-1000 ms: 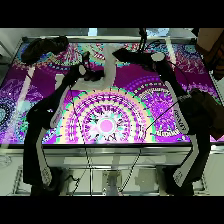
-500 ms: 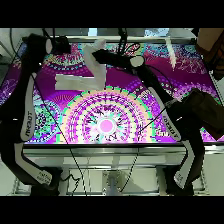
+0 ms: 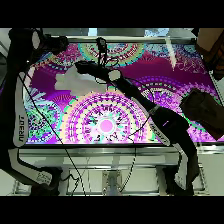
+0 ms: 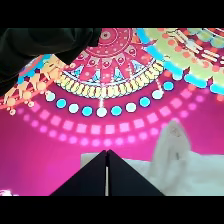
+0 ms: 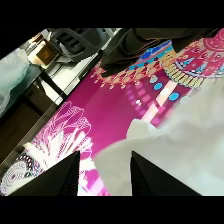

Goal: Fold the shirts.

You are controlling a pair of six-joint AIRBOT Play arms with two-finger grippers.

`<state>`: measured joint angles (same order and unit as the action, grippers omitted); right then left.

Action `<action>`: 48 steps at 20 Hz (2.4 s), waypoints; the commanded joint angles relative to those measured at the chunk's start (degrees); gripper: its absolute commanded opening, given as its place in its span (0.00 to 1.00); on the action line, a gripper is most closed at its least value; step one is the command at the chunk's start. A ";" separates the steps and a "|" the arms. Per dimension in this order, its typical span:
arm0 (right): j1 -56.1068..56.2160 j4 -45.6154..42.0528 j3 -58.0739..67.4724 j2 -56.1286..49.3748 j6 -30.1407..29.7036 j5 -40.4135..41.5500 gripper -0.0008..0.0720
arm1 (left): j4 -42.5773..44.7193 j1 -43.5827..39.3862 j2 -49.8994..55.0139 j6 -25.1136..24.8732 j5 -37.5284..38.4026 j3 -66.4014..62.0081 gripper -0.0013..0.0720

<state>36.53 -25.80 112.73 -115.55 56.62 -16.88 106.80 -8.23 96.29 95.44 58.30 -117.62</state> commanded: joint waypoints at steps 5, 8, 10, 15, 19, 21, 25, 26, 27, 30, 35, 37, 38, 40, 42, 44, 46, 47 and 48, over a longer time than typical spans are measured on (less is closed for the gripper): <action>-2.78 -0.39 0.02 0.00 0.33 -0.90 0.53 | -0.04 0.04 -0.15 -1.03 2.56 0.63 0.05; -7.02 -0.79 0.02 0.39 0.68 -8.59 0.56 | -2.19 0.04 0.04 -2.67 3.56 3.30 0.25; -10.62 -0.66 0.02 0.52 2.80 -15.21 0.74 | -6.60 0.04 1.29 -7.15 4.96 3.85 0.44; -19.21 -3.93 -0.02 0.57 11.19 -29.66 0.78 | -12.04 0.09 6.58 -11.47 8.83 3.85 0.52; -21.18 -12.15 -0.13 0.42 17.79 -32.02 0.78 | -12.24 0.90 12.92 -10.93 9.75 3.82 0.51; -21.07 -15.30 -0.11 -0.15 20.96 -32.04 0.78 | -12.35 1.55 15.58 -9.22 9.81 3.82 0.51; -21.07 -15.41 -0.13 -2.78 24.20 -33.20 0.78 | -9.88 1.84 18.71 -9.18 10.27 3.82 0.51; -20.96 -15.30 -0.13 -3.67 24.85 -33.42 0.78 | -9.62 1.84 19.21 -9.18 9.79 3.82 0.51; -20.70 -14.97 -0.13 -4.70 25.05 -33.33 0.78 | -9.62 1.84 19.61 -9.18 9.40 3.82 0.51; -20.26 -8.61 -0.11 -8.55 25.53 -32.41 0.78 | -9.94 1.81 20.57 -9.20 8.35 3.80 0.50; -18.49 -5.20 -0.11 -12.48 26.18 -30.82 0.78 | -11.52 1.77 21.38 -9.38 8.44 3.80 0.50; -17.59 -5.25 -0.11 -12.70 27.69 -28.06 0.78 | -12.83 1.70 21.38 -9.94 8.37 3.78 0.50; -17.20 -5.35 -0.11 -12.74 27.98 -26.97 0.76 | -13.42 1.68 21.38 -9.99 8.15 3.78 0.50; -16.52 -5.38 -0.11 -12.74 28.24 -25.99 0.75 | -14.08 1.66 21.38 -9.99 7.41 3.76 0.50; -16.11 -5.40 -0.09 -13.03 29.29 -25.53 0.75 | -14.21 1.31 21.38 -10.21 7.13 3.76 0.50; -15.74 -4.55 -0.09 -14.16 30.95 -26.43 0.75 | -14.38 0.63 21.38 -11.02 6.91 3.78 0.50; -14.84 -2.56 -0.09 -15.61 30.84 -27.08 0.75 | -14.45 -0.13 21.38 -11.87 6.67 3.78 0.48; -14.25 -0.87 0.02 -16.09 30.45 -26.75 0.69 | -14.45 -0.39 21.40 -11.89 6.54 3.78 0.47; -13.70 0.68 0.02 -16.26 29.59 -25.24 0.69 | -14.64 -0.57 21.40 -11.89 6.47 3.78 0.47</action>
<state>21.54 -28.75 112.66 -130.67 86.65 -43.38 92.60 -8.14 117.64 84.12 65.19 -113.80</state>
